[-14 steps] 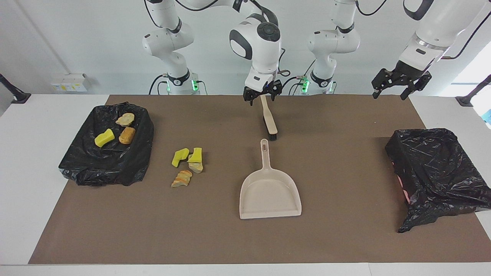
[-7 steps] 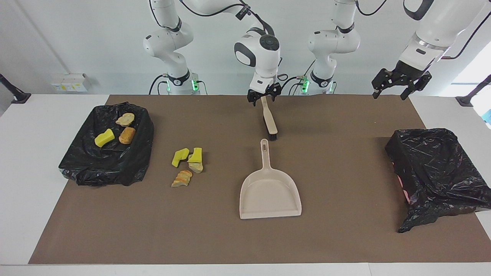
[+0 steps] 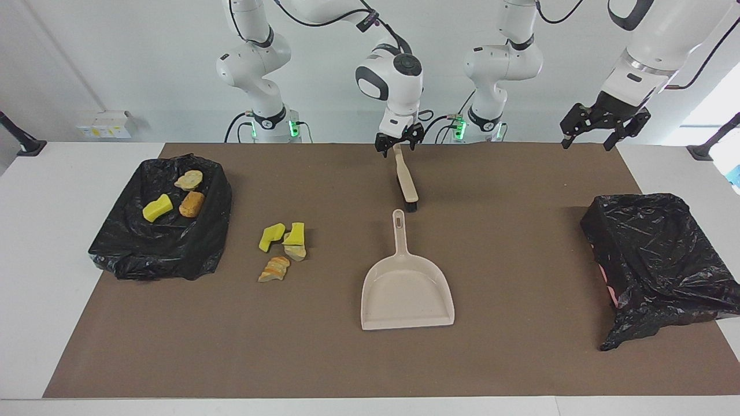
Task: Sweep and dump trash in bin
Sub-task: 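Move the right gripper to the brush handle and grasp it, then carry the brush with the right gripper toward the remaining pieces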
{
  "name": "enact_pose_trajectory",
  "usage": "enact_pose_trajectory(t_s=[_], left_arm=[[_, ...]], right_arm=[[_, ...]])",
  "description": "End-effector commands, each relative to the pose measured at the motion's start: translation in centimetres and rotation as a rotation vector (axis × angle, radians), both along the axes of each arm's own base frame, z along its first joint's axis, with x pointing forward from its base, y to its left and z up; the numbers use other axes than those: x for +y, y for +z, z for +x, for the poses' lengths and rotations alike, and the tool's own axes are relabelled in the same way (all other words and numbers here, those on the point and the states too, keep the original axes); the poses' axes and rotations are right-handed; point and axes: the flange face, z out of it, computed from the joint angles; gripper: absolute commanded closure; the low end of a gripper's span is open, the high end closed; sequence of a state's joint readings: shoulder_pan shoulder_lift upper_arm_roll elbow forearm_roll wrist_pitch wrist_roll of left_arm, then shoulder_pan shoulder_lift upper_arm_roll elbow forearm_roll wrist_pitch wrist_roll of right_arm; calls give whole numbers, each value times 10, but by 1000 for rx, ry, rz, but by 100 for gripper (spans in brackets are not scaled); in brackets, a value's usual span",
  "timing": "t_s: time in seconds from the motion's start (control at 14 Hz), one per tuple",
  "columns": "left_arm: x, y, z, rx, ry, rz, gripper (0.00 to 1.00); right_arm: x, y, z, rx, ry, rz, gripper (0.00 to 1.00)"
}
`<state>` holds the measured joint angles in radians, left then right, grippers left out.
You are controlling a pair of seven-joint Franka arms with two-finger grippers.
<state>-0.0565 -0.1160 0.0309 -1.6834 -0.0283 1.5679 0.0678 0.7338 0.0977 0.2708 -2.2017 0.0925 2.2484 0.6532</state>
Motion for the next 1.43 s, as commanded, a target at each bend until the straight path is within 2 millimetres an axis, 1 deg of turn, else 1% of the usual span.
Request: enact_pose_trajectory(t_s=[0.0, 0.07, 0.14, 0.21, 0.36, 0.64, 0.78, 0.86, 0.93, 1.0, 1.14, 1.28, 1.36], left_arm=[[2, 1, -6, -5, 1, 18, 0], [2, 1, -6, -5, 1, 18, 0], [2, 1, -6, -5, 1, 18, 0], [2, 1, -6, -5, 1, 18, 0], [2, 1, -6, -5, 1, 18, 0], [2, 1, -6, -5, 1, 18, 0], [2, 1, -6, -5, 1, 18, 0], [2, 1, -6, -5, 1, 18, 0], [2, 1, -6, -5, 1, 18, 0], [2, 1, -6, -5, 1, 18, 0], [2, 1, -6, -5, 1, 18, 0], [2, 1, -6, -5, 1, 18, 0], [2, 1, -6, -5, 1, 18, 0]], right_arm=[[-6, 6, -5, -10, -29, 19, 6], [-6, 6, -5, -8, -30, 19, 20], [-6, 5, -6, -8, -29, 17, 45], [-6, 4, -5, -8, -26, 17, 74], [-6, 3, -1, -4, -33, 17, 100], [-10, 3, 9, 2, -34, 13, 100], [-5, 9, 13, 26, -31, -13, 100], [-5, 11, 15, 43, -35, -35, 100], [-9, 17, 17, 52, -39, -49, 100], [-17, 27, 23, 56, -50, -62, 100], [-40, 61, 29, 54, -62, -80, 100], [-71, 92, 33, 79, -26, -111, 100], [-91, 108, 37, 97, -17, -129, 100]])
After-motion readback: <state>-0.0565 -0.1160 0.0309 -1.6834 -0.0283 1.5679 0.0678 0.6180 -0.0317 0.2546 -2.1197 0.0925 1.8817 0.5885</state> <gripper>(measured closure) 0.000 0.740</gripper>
